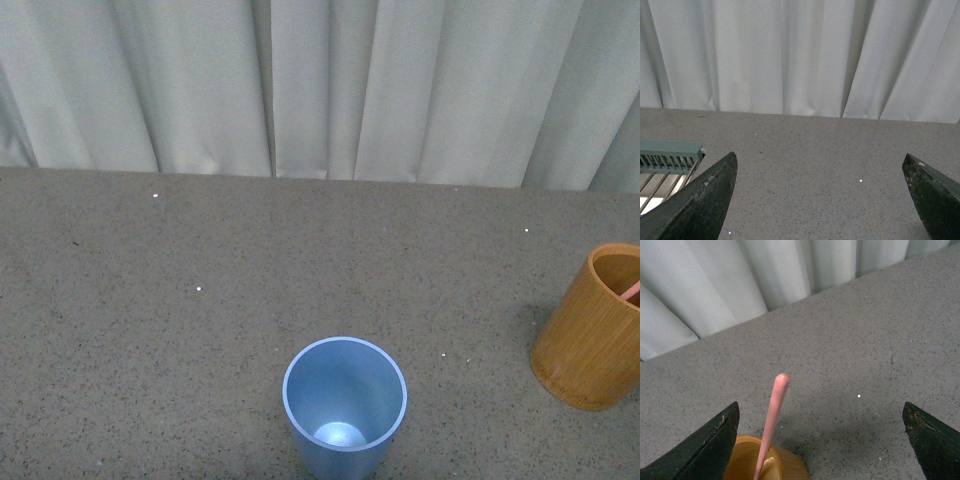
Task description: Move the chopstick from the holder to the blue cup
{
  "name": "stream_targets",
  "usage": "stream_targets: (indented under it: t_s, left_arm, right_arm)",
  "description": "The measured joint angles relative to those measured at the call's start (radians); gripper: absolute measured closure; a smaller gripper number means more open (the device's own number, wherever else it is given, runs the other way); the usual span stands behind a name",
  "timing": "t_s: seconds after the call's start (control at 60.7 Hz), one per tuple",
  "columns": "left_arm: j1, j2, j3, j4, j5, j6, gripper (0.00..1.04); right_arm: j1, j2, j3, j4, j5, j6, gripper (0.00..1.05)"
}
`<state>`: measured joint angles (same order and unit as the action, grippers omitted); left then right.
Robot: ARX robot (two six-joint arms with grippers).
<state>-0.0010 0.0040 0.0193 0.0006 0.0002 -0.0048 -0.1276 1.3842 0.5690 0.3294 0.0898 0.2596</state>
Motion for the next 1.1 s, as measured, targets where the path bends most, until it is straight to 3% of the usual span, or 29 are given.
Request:
stream_targets:
  t_s: [0.576,1.104]
  left_arm:
    - [0.000,0.000,0.000,0.000,0.000,0.000,0.07]
    - [0.000,0.000,0.000,0.000,0.000,0.000,0.07]
  right_arm:
    - [0.134,0.274,0.138,0.017,0.127,0.006,0.10]
    - [0.183,0.430,0.230,0.079,0.213,0.021,0.10]
